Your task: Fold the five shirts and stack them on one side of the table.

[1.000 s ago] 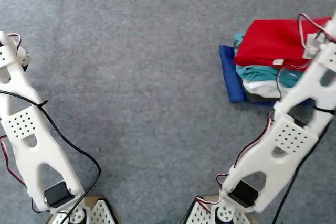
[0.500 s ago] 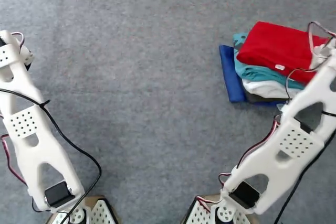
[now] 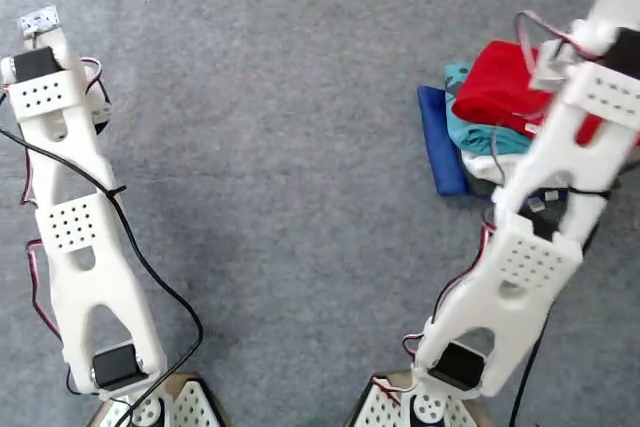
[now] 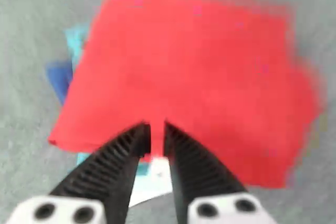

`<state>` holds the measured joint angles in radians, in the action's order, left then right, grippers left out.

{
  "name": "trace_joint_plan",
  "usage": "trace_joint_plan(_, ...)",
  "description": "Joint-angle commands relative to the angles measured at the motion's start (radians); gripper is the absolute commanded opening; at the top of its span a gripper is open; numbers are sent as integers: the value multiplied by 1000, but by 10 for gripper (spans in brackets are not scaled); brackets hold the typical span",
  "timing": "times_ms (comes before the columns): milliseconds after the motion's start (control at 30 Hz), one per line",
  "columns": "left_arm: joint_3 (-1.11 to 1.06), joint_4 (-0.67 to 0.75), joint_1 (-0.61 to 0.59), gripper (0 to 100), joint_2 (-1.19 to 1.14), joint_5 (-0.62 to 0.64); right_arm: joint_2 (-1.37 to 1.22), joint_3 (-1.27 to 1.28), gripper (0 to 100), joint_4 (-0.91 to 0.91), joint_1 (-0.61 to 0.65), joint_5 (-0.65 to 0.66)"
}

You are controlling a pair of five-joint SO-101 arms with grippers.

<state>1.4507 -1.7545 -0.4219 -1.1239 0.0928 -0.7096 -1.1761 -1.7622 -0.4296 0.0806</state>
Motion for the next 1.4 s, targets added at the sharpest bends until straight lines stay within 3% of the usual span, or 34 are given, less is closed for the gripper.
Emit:
trace_joint_plan(0, 41, -8, 8, 28, 129, -43, -54, 70, 15, -3, 32, -64)
trace_joint_plan(333, -105, -8, -4, 28, 279, -101, -223, 185, 15, -3, -12, -98)
trace_joint_plan(600, -200, -8, 16, 28, 437, -100, -8, 54, 15, -3, -17, -91)
trace_joint_plan(800, -308, -9, 35, 28, 657, -97, 193, 5, 15, -3, 52, -89)
trace_joint_plan(1033, -809, -6, 165, 28, 1137, -101, 572, 205, 15, -5, 166, -21)
trace_joint_plan(1167, -1148, 15, 246, 28, 1415, -103, 857, 532, 15, -5, 252, 32)
trace_joint_plan(1367, -1705, 206, 266, 29, 1749, -180, 1236, 1158, 15, 43, 417, 60)
